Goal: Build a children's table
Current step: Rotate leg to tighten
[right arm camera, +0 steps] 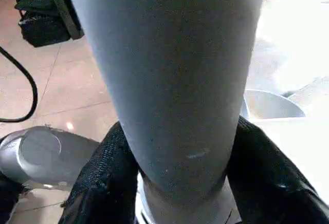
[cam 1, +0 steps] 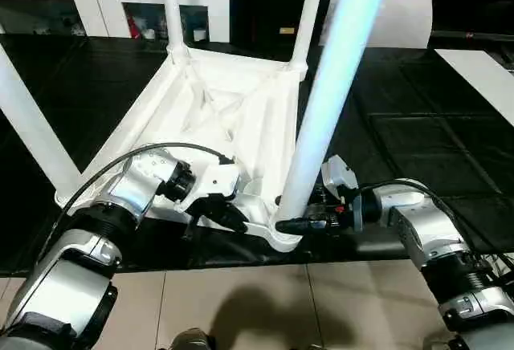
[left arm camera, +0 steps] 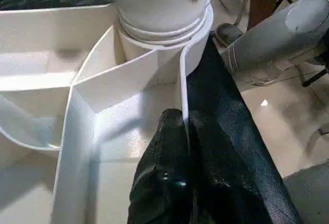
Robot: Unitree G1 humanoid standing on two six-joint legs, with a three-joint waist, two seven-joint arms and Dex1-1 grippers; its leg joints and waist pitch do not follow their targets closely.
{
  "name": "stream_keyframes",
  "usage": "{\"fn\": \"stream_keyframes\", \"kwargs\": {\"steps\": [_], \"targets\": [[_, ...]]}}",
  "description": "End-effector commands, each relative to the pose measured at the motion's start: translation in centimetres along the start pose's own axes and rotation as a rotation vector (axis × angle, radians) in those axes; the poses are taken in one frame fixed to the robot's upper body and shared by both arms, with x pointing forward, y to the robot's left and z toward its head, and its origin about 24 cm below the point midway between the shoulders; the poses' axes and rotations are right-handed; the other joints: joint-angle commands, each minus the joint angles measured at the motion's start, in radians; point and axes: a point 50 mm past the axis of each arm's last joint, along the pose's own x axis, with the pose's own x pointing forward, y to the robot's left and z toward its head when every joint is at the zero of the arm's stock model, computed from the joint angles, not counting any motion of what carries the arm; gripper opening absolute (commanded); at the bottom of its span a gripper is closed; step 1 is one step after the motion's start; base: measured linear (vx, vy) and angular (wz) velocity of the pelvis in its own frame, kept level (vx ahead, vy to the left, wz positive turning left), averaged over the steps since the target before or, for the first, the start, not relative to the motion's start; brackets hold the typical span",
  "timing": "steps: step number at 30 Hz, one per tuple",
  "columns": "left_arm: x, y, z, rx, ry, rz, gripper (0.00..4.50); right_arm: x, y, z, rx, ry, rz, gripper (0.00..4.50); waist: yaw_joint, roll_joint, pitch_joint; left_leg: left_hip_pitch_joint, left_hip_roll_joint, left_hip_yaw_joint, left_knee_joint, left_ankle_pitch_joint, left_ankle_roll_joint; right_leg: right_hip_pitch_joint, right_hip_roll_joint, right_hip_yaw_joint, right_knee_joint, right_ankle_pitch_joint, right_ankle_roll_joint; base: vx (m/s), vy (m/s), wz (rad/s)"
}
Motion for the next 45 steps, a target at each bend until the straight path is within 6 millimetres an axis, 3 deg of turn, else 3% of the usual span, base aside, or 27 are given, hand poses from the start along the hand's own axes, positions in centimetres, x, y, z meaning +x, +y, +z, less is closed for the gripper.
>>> {"fn": "stream_keyframes", "kwargs": {"steps": [1,2,5,7,9,10,11,13,17,18,20,22,26,32,35,39,41,43,45], "targets": [[0.6,0.4,-0.1,-0.012,0.043,0.048,0.00,0.4,0.1,0.4,0.019,-0.059,-0.030,1.99,-0.010,0.004,-0.075,0.033,0.071,-0.027,-0.077,-0.249,0.008,0.032,-0.071,0.050,-0.072,-0.248,-0.227,0.000,0.000,0.00],[0.6,1.2,-0.2,-0.087,0.010,0.181,0.00,1.3,-0.2,0.0,0.089,-0.087,-0.160,1.99,-0.012,0.001,-0.072,0.036,0.071,-0.028,-0.078,-0.270,-0.004,0.030,-0.072,0.051,-0.074,-0.272,-0.226,0.000,0.000,0.00],[0.9,1.9,0.3,-0.165,-0.076,0.285,0.00,2.7,-0.4,-0.7,0.124,-0.080,-0.296,1.98,-0.025,0.000,-0.068,0.036,0.066,-0.040,-0.083,-0.339,-0.043,0.028,-0.079,0.047,-0.089,-0.427,-0.178,0.000,0.000,0.00],[1.2,2.3,0.8,-0.208,-0.135,0.339,0.00,4.0,-0.7,-1.0,0.178,-0.093,-0.404,1.98,-0.045,0.001,-0.064,0.038,0.064,-0.046,-0.085,-0.392,-0.061,0.021,-0.080,0.046,-0.099,-0.511,-0.156,0.000,0.000,0.00],[1.5,2.7,1.1,-0.242,-0.160,0.391,0.00,4.9,-0.8,-0.9,0.200,-0.113,-0.452,1.98,-0.064,0.002,-0.065,0.032,0.062,-0.054,-0.088,-0.410,-0.069,0.025,-0.079,0.040,-0.103,-0.541,-0.136,0.000,0.000,0.00],[1.5,2.7,1.1,-0.242,-0.160,0.391,0.00,4.9,-0.8,-0.9,0.200,-0.113,-0.452,1.97,-0.073,-0.001,-0.065,0.030,0.061,-0.054,-0.087,-0.418,-0.063,0.025,-0.078,0.040,-0.107,-0.543,-0.129,0.000,0.000,0.00],[2.0,3.3,1.9,-0.295,-0.201,0.456,0.00,6.4,-1.1,-0.5,0.237,-0.125,-0.520,1.97,-0.076,0.001,-0.065,0.033,0.061,-0.053,-0.086,-0.421,-0.063,0.022,-0.078,0.042,-0.106,-0.539,-0.132,0.000,0.000,0.00],[2.4,3.8,2.5,-0.327,-0.223,0.517,0.00,7.5,-1.3,0.0,0.261,-0.146,-0.569,1.97,-0.089,-0.002,-0.065,0.032,0.059,-0.053,-0.083,-0.418,-0.054,0.019,-0.079,0.042,-0.108,-0.539,-0.142,0.000,0.000,0.00],[3.3,4.9,4.3,-0.355,-0.252,0.630,0.00,9.6,-2.1,1.0,0.345,-0.153,-0.707,1.97,-0.098,0.000,-0.065,0.033,0.057,-0.049,-0.082,-0.403,-0.046,0.014,-0.073,0.045,-0.109,-0.508,-0.148,0.000,0.000,0.00],[3.6,5.1,4.6,-0.359,-0.252,0.652,0.00,10.1,-2.1,1.4,0.359,-0.179,-0.696,2.32,-0.103,-0.010,-0.066,0.033,0.057,-0.047,-0.081,-0.402,-0.041,0.016,-0.072,0.044,-0.109,-0.501,-0.150,0.000,0.000,0.00],[3.9,5.0,4.7,-0.351,-0.248,0.650,0.00,10.3,-2.1,1.5,0.337,-0.172,-0.705,2.53,-0.100,-0.004,-0.067,0.034,0.056,-0.044,-0.079,-0.381,-0.027,0.016,-0.072,0.047,-0.109,-0.462,-0.154,0.000,0.000,0.00],[4.2,4.8,4.7,-0.345,-0.242,0.635,0.00,10.4,-2.2,1.6,0.336,-0.178,-0.714,2.77,-0.099,-0.001,-0.071,0.027,0.058,-0.042,-0.081,-0.336,-0.012,0.023,-0.070,0.051,-0.099,-0.367,-0.171,0.000,0.000,0.00],[4.0,4.2,4.1,-0.326,-0.219,0.594,0.00,9.5,-2.2,1.4,0.288,-0.167,-0.717,3.12,-0.098,-0.001,-0.076,0.023,0.056,-0.033,-0.076,-0.249,0.025,0.031,-0.066,0.051,-0.085,-0.234,-0.208,0.000,0.000,0.00],[3.3,2.9,2.5,-0.267,-0.155,0.486,0.00,6.3,-2.0,0.5,0.183,-0.146,-0.675,3.72,-0.095,-0.002,-0.075,0.019,0.058,-0.033,-0.075,-0.232,0.039,0.037,-0.067,0.051,-0.084,-0.245,-0.201,0.000,0.000,0.00],[2.3,1.9,1.2,-0.196,-0.100,0.381,0.00,2.9,-1.5,0.3,0.118,-0.152,-0.569,3.93,-0.087,0.001,-0.075,0.023,0.062,-0.033,-0.076,-0.235,0.049,0.038,-0.064,0.051,-0.083,-0.221,-0.206,0.000,0.000,0.00],[2.0,1.1,0.6,-0.147,-0.055,0.292,0.00,1.1,-1.2,0.1,0.082,-0.133,-0.509,4.19,-0.077,-0.001,-0.074,0.023,0.063,-0.033,-0.076,-0.241,0.046,0.039,-0.066,0.051,-0.081,-0.217,-0.221,0.000,0.000,0.00],[1.3,0.4,-0.3,-0.075,0.042,0.195,0.00,-1.3,-0.7,-0.2,0.048,-0.079,-0.406,4.41,-0.072,0.003,-0.073,0.027,0.065,-0.035,-0.078,-0.269,0.037,0.037,-0.066,0.050,-0.085,-0.253,-0.215,0.000,0.000,0.00],[1.2,0.3,-0.2,-0.068,0.032,0.169,0.00,-1.8,-0.7,-0.2,0.035,-0.065,-0.383,4.41,-0.066,0.004,-0.070,0.033,0.066,-0.031,-0.079,-0.287,0.022,0.030,-0.065,0.053,-0.086,-0.270,-0.216,0.000,0.000,0.00],[1.1,0.2,-0.2,-0.063,0.031,0.141,0.00,-2.1,-0.6,-0.1,0.029,-0.058,-0.357,4.41,-0.062,0.001,-0.070,0.031,0.065,-0.033,-0.079,-0.298,0.013,0.033,-0.067,0.051,-0.086,-0.294,-0.213,0.000,0.000,0.00]]}}
